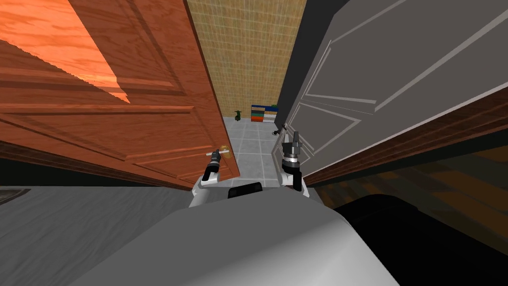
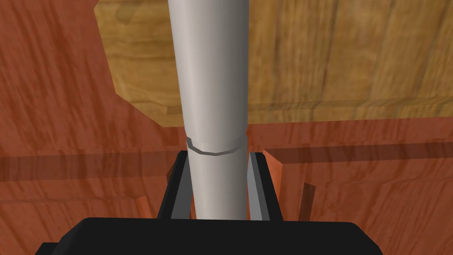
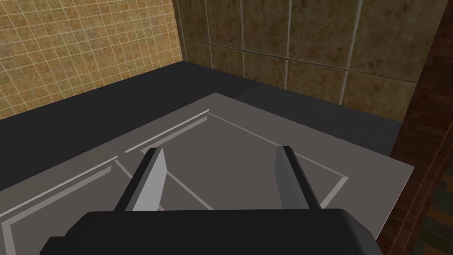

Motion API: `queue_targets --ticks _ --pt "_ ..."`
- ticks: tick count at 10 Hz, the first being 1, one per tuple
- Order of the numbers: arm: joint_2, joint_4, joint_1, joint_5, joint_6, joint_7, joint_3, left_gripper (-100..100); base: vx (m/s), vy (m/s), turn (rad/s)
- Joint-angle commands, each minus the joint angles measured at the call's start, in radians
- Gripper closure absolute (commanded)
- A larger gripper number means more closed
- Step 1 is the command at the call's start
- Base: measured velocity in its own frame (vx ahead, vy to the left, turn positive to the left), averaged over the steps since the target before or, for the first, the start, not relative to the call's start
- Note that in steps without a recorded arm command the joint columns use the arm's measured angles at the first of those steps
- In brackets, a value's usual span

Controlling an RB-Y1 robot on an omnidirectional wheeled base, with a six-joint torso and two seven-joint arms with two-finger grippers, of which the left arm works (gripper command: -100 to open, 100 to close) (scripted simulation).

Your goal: Push the door open

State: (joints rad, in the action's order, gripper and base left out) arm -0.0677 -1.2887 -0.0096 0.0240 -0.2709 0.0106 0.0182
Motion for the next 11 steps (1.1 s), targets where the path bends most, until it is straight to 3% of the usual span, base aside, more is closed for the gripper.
queue_targets --ticks 1,11 --pt "-0.015 0.001 -0.009 0.005 -0.006 0.000 0.029 100 0.084 -0.057 0.063" --pt "0.000 0.018 -0.024 0.013 -0.003 0.016 0.108 100 0.100 -0.063 0.050"
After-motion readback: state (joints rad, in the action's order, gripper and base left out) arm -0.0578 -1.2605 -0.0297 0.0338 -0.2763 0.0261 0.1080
